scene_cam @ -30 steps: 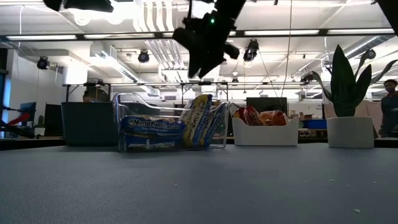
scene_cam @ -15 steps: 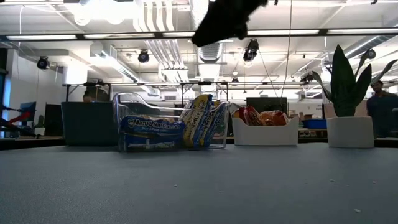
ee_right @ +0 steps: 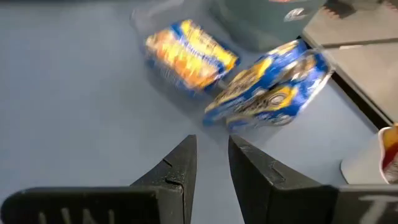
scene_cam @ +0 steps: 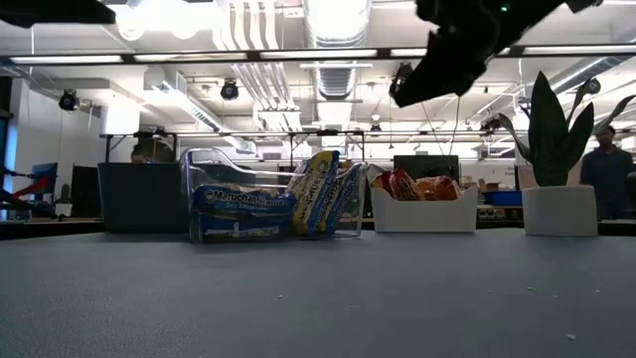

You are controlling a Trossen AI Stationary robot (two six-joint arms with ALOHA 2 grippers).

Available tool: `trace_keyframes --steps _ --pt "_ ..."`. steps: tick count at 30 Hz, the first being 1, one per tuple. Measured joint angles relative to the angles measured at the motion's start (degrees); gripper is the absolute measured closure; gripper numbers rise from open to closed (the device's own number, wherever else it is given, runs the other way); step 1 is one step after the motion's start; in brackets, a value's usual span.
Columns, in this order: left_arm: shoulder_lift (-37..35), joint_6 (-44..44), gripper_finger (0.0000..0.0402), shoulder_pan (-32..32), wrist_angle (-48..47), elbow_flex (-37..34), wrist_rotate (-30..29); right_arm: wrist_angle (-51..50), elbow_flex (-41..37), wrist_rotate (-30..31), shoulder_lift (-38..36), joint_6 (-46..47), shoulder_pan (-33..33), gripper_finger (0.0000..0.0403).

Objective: Sort Maruchan noodles
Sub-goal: Return to Home Position

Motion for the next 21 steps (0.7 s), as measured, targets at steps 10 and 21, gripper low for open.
trace_keyframes --steps 10,21 --pt "-0.5 4.2 0.0401 2.3 7.3 -2.5 0.0 15.6 -17.1 -8.8 -20.5 -6.6 -0.2 0.0309" --pt "-1.0 33.7 0.0401 8.9 9.5 9.2 11.5 16.5 -22.7 -16.5 -38.2 -10.3 -0.2 0.0307"
